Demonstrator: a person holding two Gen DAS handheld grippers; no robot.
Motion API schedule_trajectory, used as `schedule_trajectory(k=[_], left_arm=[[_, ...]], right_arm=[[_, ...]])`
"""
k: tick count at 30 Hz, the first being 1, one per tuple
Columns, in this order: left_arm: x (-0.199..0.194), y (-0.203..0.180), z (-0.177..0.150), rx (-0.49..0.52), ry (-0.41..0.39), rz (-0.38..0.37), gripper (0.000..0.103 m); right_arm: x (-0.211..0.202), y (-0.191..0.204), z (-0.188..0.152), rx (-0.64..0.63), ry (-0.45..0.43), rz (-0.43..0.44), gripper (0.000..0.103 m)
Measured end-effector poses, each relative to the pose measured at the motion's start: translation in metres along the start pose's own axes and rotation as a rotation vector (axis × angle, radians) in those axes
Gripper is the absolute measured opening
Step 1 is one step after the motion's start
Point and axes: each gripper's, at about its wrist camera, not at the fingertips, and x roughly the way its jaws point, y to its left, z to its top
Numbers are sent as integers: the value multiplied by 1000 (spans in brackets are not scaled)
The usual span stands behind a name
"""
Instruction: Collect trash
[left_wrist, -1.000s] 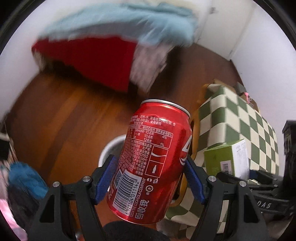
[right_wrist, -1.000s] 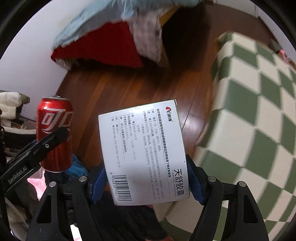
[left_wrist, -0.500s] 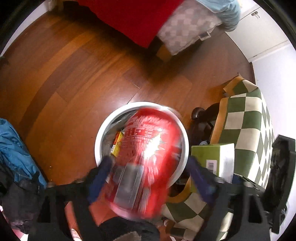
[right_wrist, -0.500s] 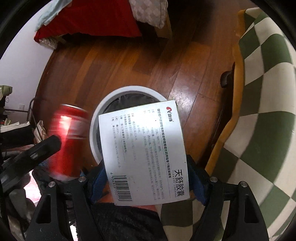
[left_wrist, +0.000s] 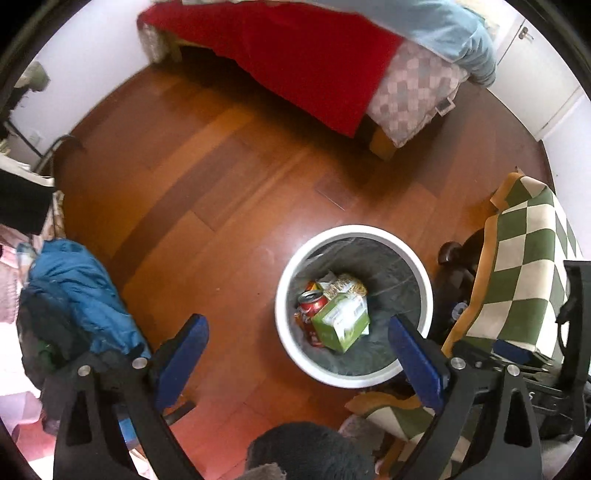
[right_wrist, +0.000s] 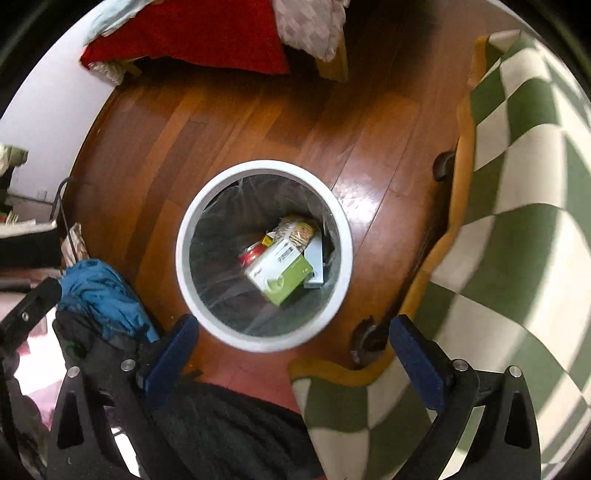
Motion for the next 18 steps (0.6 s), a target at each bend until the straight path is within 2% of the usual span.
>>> schedule_trajectory(k=[5,10,18], left_arm=[[-33,0,-23,7,-24,11,99],[-72,-6,-45,12,-52,-11,99],[-139,-21,-75,67,-115,-53,99]], right_arm=[[-52,2,-35,-48,-52,-11,103],[-106,3,-73,-79,-94,40,103],[-188,1,-115,-119,-169,95,103]])
